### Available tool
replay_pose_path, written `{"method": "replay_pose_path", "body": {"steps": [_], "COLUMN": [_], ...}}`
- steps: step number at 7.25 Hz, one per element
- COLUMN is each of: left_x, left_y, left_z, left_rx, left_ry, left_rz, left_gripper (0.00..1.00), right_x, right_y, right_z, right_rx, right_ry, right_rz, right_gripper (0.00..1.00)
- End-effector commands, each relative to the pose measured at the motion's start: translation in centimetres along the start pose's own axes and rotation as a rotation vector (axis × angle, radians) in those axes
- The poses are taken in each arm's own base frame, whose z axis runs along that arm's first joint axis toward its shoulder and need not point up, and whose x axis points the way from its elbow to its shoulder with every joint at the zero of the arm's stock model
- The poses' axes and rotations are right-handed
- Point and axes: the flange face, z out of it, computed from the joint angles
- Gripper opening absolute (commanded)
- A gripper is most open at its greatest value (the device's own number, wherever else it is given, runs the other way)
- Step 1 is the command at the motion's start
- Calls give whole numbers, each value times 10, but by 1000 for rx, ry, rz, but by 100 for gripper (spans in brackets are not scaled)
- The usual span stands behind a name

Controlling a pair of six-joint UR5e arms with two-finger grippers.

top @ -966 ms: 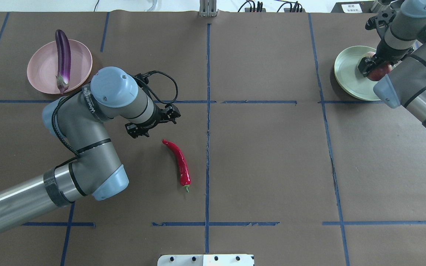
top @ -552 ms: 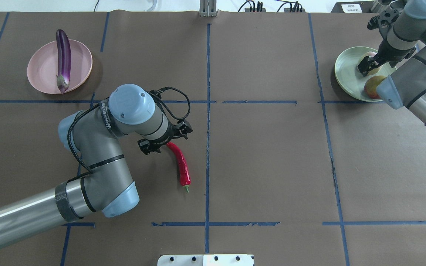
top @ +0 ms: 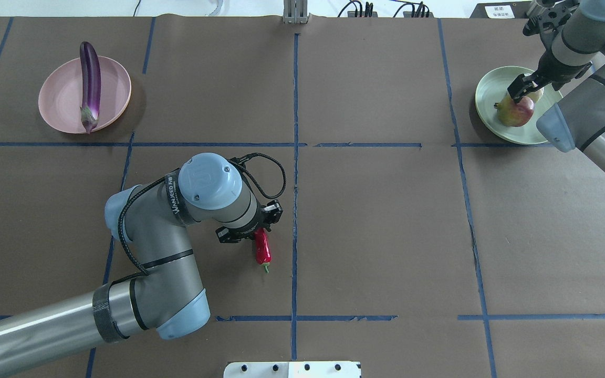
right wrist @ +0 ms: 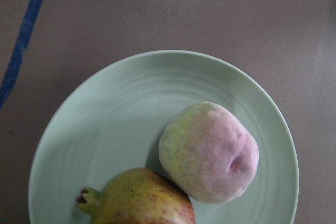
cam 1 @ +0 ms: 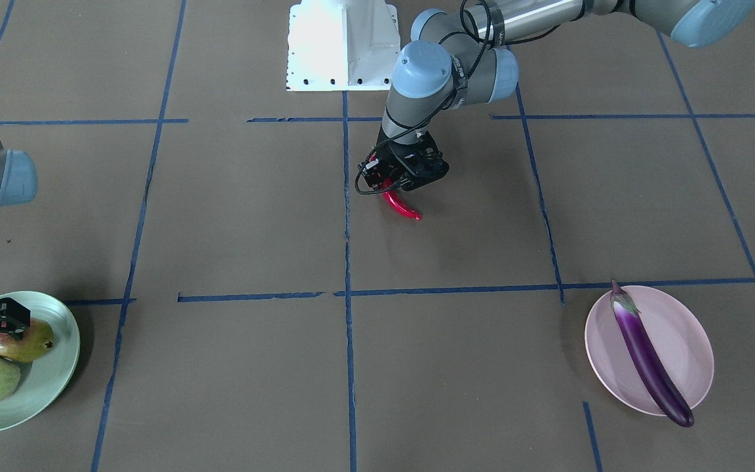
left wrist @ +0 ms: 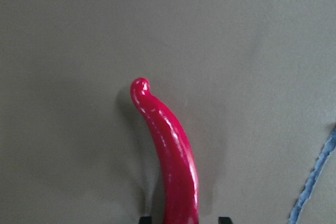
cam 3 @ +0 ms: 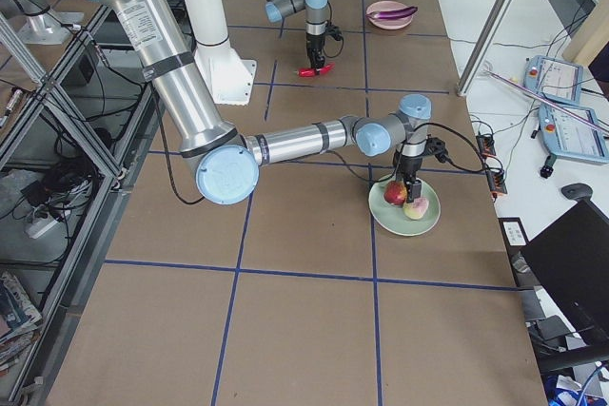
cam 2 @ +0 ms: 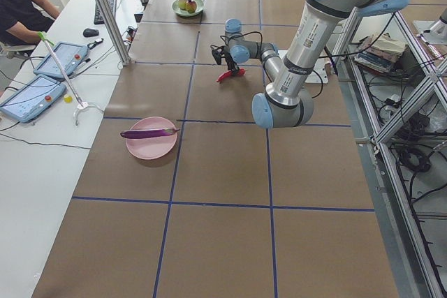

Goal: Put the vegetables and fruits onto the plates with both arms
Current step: 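Grasp the red chili pepper with the left gripper and lift it, then carry the chili onto the pink plate beside the eggplant and release it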

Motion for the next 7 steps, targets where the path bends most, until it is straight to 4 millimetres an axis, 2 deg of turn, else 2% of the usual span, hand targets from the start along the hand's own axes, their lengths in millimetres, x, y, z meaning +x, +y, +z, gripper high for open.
{"method": "replay_pose_path", "body": {"steps": [1,2,3,4,5,6,7], "left_x": [5,11,6,-2,-42,-62,-94], "left_y": [-8,-51,-97,-149,-204,-239,-292], "left_z": [-23,-83,-129,-164,-175,-175,-167], "left_rx": [11,68,137,212,272,319,347], "left_ry": [41,123,144,163,122,50,-35], "left_rz": [-2,-34,-85,-138,-134,41,121], "left_gripper": [0,0,0,0,0,0,0], "right_x": [5,5,-4,-21,-40,-53,-72], "right_y": [0,-4,-5,-5,0,17,46], "right_z": [-5,-16,-30,-53,-80,-111,-116], "right_rx": [-5,5,18,25,37,55,39], "right_ry": [-29,-62,-98,-186,-256,-304,-338], "right_rz": [10,12,2,38,127,201,233], "right_gripper": [100,100,100,100,100,100,100]}}
